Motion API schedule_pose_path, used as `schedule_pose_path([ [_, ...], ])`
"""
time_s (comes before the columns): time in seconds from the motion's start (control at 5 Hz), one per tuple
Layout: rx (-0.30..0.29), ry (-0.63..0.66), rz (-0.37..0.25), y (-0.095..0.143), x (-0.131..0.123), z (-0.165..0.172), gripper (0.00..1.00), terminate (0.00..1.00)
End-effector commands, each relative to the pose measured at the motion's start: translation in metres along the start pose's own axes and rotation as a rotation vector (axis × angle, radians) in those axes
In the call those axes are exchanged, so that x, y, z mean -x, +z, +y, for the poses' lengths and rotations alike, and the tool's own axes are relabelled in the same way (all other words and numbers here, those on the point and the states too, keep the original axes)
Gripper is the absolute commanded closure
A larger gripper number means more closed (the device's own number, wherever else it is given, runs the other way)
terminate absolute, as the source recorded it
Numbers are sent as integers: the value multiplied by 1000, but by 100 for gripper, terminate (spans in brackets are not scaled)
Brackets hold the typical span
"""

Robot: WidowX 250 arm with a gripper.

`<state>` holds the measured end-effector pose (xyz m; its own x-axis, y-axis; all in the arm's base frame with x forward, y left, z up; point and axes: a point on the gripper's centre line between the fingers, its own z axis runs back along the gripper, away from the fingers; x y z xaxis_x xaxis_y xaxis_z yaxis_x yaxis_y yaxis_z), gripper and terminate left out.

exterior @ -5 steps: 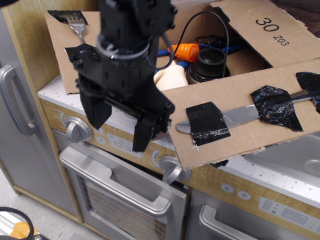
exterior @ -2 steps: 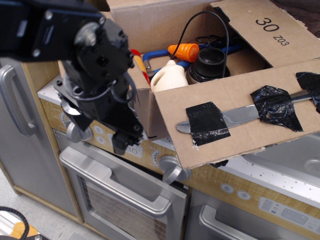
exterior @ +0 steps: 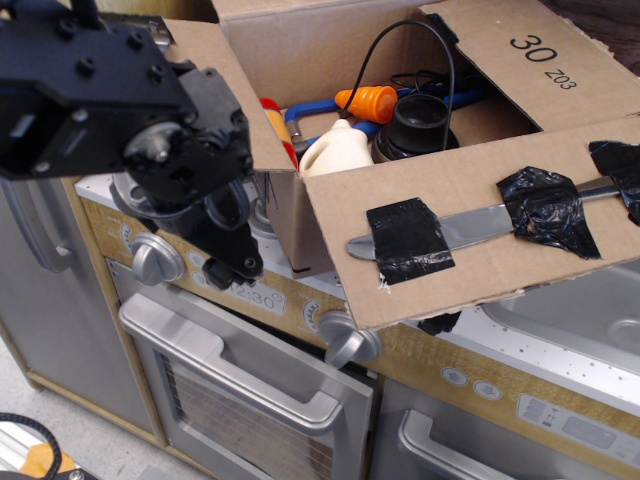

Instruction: Close large4fbox flaps

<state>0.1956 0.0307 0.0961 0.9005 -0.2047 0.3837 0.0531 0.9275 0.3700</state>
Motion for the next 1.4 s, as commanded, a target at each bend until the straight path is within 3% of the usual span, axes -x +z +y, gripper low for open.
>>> schedule_pose_path([
  [0.0,-108,-68,-4,37,-44,1,0,0],
  [0.2,-93,-110,-9,54,-68,-6,0,0],
  [0.4,-4,-127,6,60,-89,-11,0,0],
  [0.6,126,-119,67,62,-114,-15,0,0],
  [1.0,316,-80,75,39,-133,-28,0,0],
  [1.2,370,-54,88,27,-132,-36,0,0],
])
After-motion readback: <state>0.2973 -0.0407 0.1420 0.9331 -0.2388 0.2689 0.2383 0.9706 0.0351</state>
